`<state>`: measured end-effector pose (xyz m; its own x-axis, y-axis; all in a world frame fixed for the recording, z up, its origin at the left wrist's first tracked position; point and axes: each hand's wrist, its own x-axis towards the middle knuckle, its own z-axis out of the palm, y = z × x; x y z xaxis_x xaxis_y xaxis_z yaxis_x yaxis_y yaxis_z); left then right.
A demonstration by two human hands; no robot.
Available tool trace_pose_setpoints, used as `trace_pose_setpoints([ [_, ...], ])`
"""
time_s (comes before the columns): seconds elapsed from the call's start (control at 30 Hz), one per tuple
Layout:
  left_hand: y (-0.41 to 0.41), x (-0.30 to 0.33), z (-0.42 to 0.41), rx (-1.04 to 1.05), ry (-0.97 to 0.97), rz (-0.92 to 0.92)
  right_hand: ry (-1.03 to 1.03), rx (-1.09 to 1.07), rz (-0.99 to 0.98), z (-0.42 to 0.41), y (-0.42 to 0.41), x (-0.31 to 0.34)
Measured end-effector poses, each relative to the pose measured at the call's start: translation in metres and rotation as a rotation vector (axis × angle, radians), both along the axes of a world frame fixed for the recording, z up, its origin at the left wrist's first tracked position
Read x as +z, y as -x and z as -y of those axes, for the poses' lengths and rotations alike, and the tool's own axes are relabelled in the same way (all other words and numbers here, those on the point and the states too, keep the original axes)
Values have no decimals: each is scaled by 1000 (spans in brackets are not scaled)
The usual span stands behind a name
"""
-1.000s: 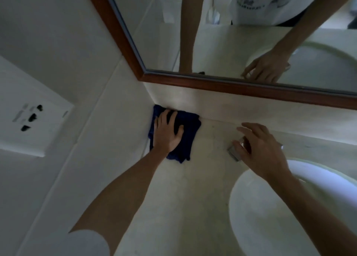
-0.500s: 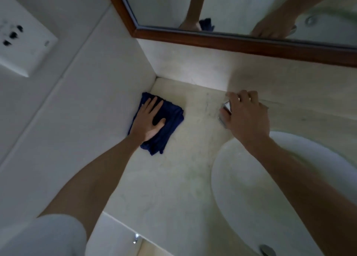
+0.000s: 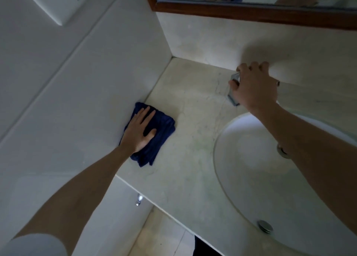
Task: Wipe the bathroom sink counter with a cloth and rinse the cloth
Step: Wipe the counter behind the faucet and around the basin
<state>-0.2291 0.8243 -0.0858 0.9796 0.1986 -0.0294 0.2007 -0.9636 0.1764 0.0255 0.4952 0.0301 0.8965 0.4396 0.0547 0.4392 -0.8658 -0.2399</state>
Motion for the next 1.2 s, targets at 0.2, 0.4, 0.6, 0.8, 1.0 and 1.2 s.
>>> trace_pose_setpoints([
  [0.2, 49, 7, 10, 52, 33, -19, -31, 3, -1, 2, 2, 2],
  [0.4, 81, 9, 12, 43, 51, 7, -26, 0, -14, 4, 4, 4],
  [0.6, 114, 5, 27, 103, 17, 4, -7, 0, 13, 1, 5, 4],
  [0.8, 121, 14, 89, 243, 1, -26, 15, -4, 56, -3, 10, 4],
  [1.0, 122, 15, 191, 247, 22, -53, 6, -5, 37, -2, 8, 1],
  [1.2, 114, 17, 303, 289, -1, -133, 12, 3, 1, 1, 10, 3],
])
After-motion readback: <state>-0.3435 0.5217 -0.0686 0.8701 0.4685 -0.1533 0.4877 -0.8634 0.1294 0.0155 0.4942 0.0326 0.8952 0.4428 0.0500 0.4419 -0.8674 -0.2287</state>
